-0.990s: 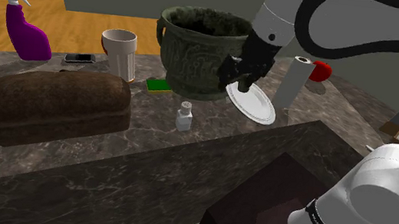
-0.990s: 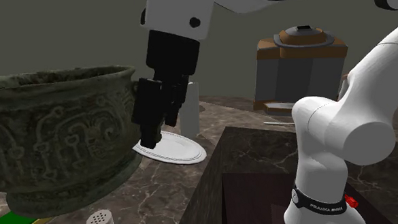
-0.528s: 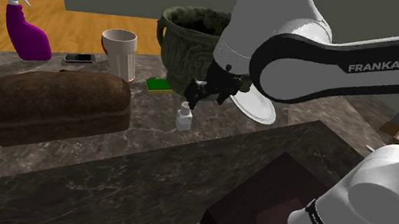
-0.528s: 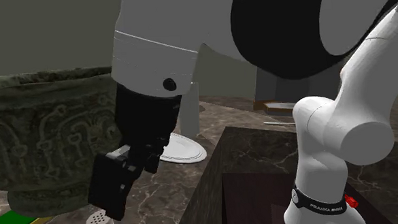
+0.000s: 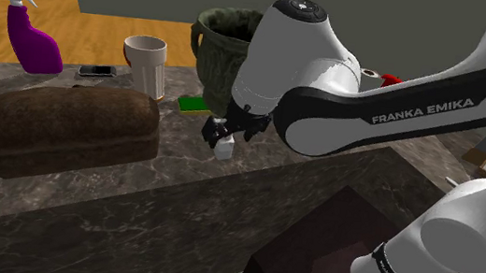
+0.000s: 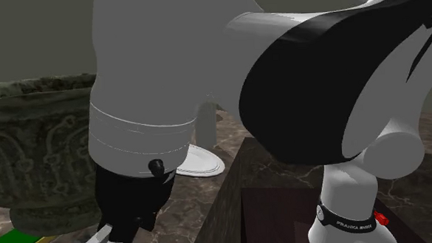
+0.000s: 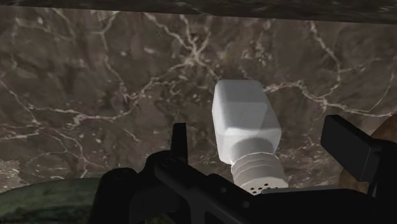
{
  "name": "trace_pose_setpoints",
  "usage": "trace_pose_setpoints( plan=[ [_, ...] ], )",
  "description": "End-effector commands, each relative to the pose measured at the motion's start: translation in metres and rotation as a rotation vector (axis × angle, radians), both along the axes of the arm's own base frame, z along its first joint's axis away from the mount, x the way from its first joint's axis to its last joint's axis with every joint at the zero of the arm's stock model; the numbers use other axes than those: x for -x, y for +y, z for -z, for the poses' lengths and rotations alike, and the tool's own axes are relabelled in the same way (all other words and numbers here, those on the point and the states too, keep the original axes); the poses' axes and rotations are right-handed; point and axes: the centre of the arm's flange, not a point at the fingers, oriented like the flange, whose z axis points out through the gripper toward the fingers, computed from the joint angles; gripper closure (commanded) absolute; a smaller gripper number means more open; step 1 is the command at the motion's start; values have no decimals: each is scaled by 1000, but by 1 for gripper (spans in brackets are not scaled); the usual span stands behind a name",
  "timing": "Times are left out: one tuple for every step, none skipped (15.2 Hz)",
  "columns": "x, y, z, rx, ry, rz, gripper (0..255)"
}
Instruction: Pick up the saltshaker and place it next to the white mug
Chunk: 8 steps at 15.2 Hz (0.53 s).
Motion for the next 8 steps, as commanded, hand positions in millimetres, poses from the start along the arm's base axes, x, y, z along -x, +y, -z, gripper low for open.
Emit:
trace_pose_setpoints(
  plan=[
    [-5,0,12,-1,-1,0,0],
    [-6,0,17,-1,-1,0,0],
    [-9,-1,25,-1,-1,0,0],
    [-9,-1,25,-1,-1,0,0],
    [-9,-1,25,-1,-1,0,0],
    [-9,-1,25,-1,-1,0,0],
    [-9,-1,25,-1,-1,0,0],
    [-9,-1,25,-1,-1,0,0]
  ],
)
